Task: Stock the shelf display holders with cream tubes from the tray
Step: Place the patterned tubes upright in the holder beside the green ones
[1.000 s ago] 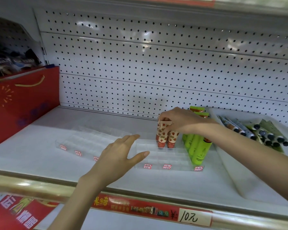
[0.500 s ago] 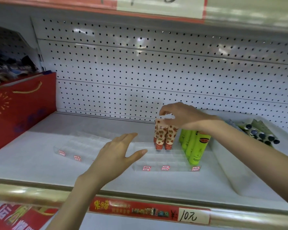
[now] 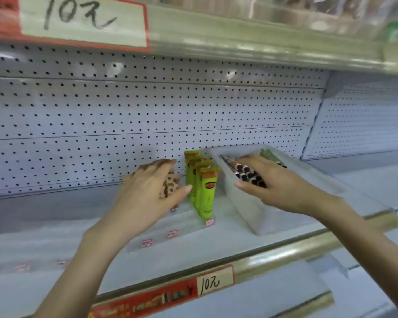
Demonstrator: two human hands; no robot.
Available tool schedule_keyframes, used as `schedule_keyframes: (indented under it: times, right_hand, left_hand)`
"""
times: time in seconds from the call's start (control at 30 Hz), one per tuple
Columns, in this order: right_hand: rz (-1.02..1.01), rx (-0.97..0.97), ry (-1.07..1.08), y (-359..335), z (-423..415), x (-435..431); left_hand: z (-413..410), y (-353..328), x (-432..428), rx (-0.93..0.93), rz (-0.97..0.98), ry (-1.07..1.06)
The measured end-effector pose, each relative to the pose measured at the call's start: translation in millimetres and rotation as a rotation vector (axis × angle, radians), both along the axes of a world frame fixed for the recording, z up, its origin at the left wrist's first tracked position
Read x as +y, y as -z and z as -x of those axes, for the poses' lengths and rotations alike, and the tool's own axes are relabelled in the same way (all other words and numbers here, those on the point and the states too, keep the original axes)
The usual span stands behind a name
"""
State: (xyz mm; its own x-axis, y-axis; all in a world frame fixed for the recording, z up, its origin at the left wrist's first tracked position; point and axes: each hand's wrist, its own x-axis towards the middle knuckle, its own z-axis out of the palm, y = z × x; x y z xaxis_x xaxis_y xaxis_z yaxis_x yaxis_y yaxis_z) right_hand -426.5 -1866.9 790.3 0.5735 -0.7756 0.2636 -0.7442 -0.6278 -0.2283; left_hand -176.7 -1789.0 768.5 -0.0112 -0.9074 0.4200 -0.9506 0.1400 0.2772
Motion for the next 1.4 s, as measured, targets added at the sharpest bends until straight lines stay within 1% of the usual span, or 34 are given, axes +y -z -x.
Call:
schedule_keyframes:
  times: [0.07,0.13,0.23,0.37,0.47,0.6,0.73,0.87,0.97,1.07,1.1,1.23,1.3,1.4]
  right_hand:
    - [-0.059,-0.035,0.071,4.9,27.9,2.7]
    - [-0.09,-0.042,0.122,7.8,51.8,2.3]
    - [-0.104,-0.052,0.192,7.8,87.2,-7.4]
    - [-0.156,-0.122,0.246,6.5,129.6,-42.1]
    - [-0.249,-0.175,0.221,7.7,153.2,-76.9]
    - [-0.291,-0.119,0.154,8.3,166.7,-124.2]
    - [-0.382,0.048,0.042,17.8,153.3,-157.4]
    - [-0.479,0.307,-0.13,41.5,113.7,-176.8]
    - [-0.52,0.493,-0.17,60.4,91.3,-184.3]
    - [-0.535,0.603,-0.173,78.1,83.6,-188.4]
    - [-0.542,0.607,-0.171,82.2,83.0,-189.0]
    - [-0.586,0.523,-0.151,80.2,85.2,-186.8]
    - [-0.659,0.454,-0.153,75.3,87.5,-184.5]
    - [-0.709,0.337,-0.179,68.2,90.2,-183.1]
  left_hand:
    - [17.6,1.3,-8.1,0.018,0.0,0.078]
    - [34.3,1.4,-15.1,0.075,-0.024,0.172]
    - [64.0,-1.7,-27.8,0.126,-0.047,0.278]
    - [102.0,-3.7,-48.8,0.148,-0.071,0.331]
    - [129.3,0.8,-70.9,0.174,-0.099,0.342]
    - [164.4,9.2,-100.2,0.284,-0.16,0.31]
    - [187.4,18.2,-120.8,0.277,-0.159,0.237]
    - [198.1,27.6,-131.1,0.291,-0.202,0.163]
    - [200.8,32.1,-134.8,0.284,-0.235,0.123]
    - [196.9,35.2,-135.5,0.289,-0.234,0.108]
    - [194.4,35.0,-134.7,0.299,-0.233,0.107]
    - [185.7,32.2,-131.8,0.362,-0.186,0.092]
    - [182.4,32.2,-130.9,0.373,-0.167,0.088]
    - [179.5,32.9,-130.9,0.383,-0.149,0.094]
